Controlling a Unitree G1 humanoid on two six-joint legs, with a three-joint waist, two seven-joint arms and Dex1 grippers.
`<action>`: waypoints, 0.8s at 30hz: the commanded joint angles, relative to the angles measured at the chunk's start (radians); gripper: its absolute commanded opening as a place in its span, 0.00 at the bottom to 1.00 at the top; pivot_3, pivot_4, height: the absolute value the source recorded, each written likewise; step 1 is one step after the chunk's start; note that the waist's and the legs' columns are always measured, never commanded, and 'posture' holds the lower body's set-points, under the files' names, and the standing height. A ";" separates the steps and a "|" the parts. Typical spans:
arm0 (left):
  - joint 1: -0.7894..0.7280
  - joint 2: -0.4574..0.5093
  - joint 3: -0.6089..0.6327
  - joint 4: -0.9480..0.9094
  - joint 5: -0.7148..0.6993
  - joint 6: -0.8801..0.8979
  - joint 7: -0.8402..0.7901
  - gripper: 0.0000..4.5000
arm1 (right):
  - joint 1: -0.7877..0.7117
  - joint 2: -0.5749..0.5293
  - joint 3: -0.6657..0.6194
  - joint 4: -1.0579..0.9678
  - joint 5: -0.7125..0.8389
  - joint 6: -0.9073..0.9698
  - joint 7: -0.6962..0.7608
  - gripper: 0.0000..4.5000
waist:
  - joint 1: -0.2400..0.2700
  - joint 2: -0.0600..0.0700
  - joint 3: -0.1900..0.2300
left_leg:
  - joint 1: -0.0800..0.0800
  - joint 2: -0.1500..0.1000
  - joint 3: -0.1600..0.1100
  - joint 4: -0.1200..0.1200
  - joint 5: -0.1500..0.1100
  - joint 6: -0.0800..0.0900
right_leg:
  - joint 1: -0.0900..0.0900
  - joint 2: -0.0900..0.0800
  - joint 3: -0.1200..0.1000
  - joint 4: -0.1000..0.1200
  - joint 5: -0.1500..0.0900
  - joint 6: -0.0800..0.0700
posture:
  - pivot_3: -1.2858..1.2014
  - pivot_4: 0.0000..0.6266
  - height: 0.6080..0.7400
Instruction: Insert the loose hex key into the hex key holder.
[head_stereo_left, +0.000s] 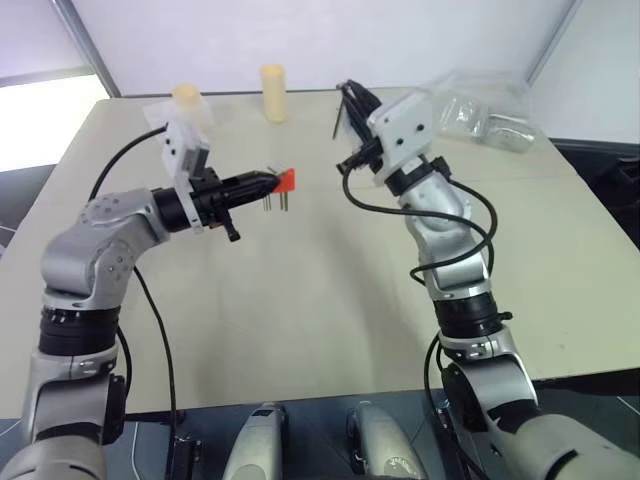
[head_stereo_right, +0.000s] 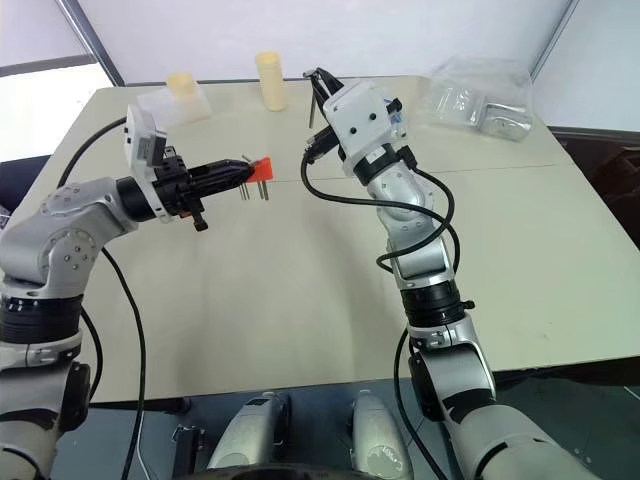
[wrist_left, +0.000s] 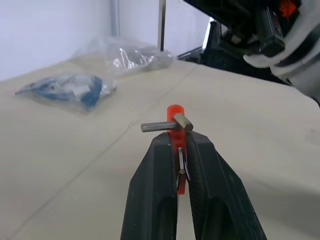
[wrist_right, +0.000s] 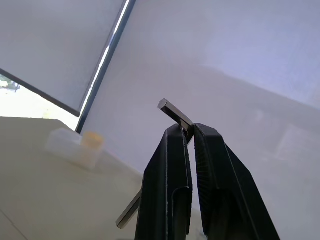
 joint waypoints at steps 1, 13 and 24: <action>-0.023 -0.006 0.001 -0.009 0.012 -0.026 -0.004 0.00 | -0.035 0.007 0.010 -0.047 0.003 -0.010 -0.006 0.01 | -0.001 0.000 0.000 | 0.000 0.000 0.000 0.000 0.000 0.000 | 0.000 0.000 0.000 0.000 0.000 0.000 | 0.52 0.24 1.00; -0.044 -0.030 -0.010 0.023 0.043 -0.046 -0.020 0.00 | -0.041 0.005 0.060 -0.105 0.061 0.041 0.102 0.01 | -0.001 0.000 0.000 | 0.000 0.000 0.000 0.000 0.000 0.000 | 0.000 0.000 0.000 0.000 0.000 0.000 | 0.52 0.24 1.00; -0.059 -0.042 -0.008 0.031 0.055 -0.049 -0.026 0.00 | -0.028 -0.005 0.080 -0.113 0.063 0.050 0.141 0.01 | -0.001 0.000 0.000 | 0.000 0.000 0.000 0.000 0.000 0.000 | 0.000 0.000 0.000 0.000 0.000 0.000 | 0.52 0.24 1.00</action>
